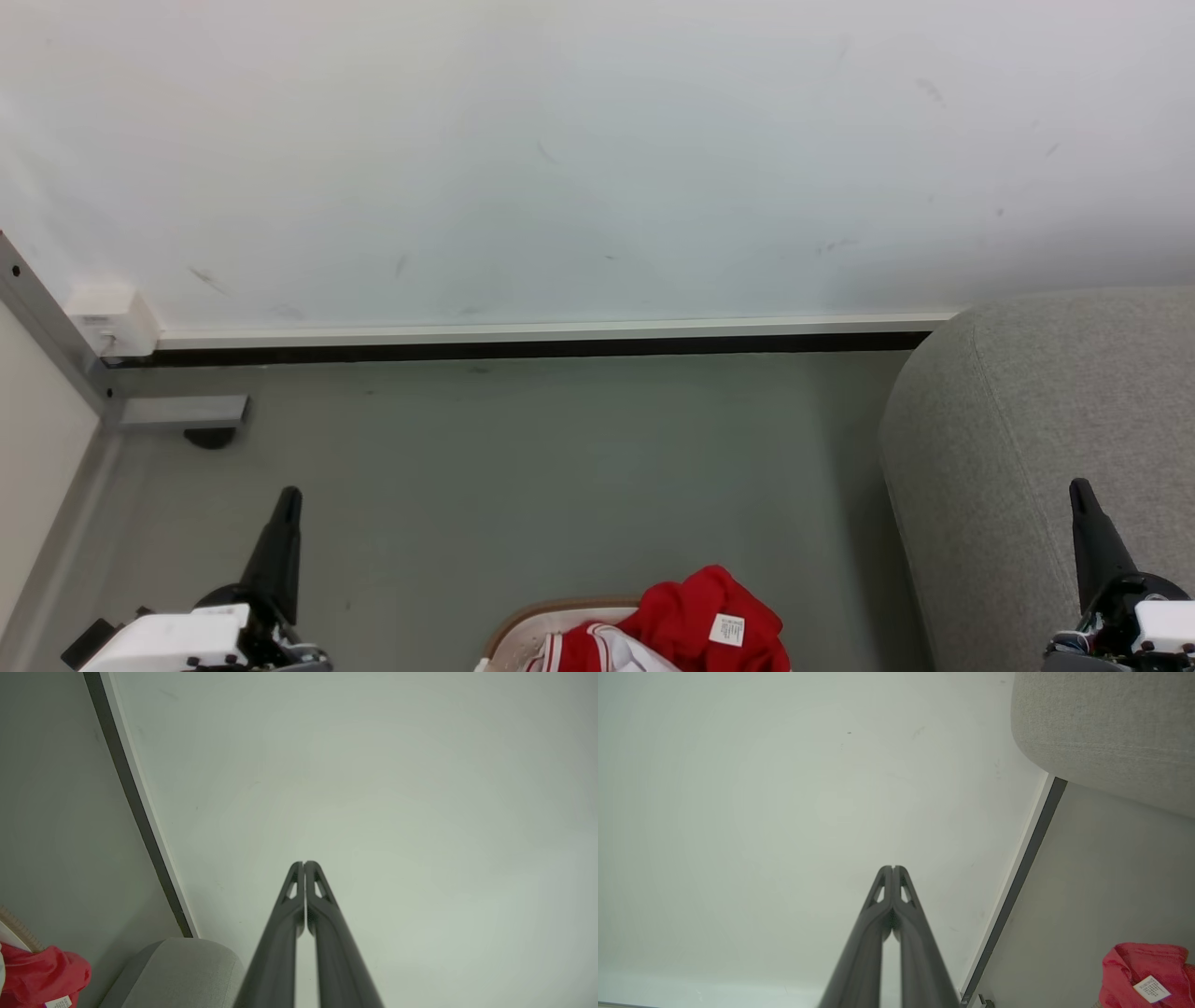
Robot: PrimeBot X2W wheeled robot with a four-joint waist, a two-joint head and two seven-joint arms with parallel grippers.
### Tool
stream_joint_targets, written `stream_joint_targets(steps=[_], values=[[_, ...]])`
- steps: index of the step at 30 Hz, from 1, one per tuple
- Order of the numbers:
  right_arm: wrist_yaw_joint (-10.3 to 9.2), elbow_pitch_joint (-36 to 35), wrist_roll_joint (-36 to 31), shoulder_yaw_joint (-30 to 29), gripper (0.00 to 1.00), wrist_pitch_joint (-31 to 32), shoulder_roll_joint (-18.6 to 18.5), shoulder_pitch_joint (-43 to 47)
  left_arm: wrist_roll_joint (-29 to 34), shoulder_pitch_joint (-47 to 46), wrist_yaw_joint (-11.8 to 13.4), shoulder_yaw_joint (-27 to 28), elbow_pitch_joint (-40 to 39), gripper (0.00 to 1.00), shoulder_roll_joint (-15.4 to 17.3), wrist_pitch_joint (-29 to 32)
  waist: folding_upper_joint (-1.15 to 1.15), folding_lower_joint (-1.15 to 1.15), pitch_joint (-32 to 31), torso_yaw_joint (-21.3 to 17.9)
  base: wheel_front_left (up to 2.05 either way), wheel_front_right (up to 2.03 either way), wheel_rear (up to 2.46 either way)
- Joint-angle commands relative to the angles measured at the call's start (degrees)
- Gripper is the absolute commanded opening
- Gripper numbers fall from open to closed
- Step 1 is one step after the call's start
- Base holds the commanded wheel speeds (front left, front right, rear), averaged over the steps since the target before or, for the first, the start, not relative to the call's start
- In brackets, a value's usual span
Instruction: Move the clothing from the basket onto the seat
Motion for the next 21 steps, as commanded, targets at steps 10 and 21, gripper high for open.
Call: stream_joint_targets(steps=[10, 21], values=[[0.00, 0.30, -0.87, -0.15, 1.00, -0.49, 0.67, 0.53, 0.31, 0.39, -0.06, -0.67, 0.52, 1.00, -0.07, -0.85, 0.00, 0.00, 0.01, -0.02, 0.00, 0.00, 0.00], [-0.01, -1.24, -12.93, -2.50, 1.00, -1.49, 2.62, 1.84, 5.54, 0.72, -0.08, -2.41, 0.90, 1.00, -0.02, -3.97, 0.00, 0.00, 0.09, -0.09, 0.00, 0.00, 0.00]])
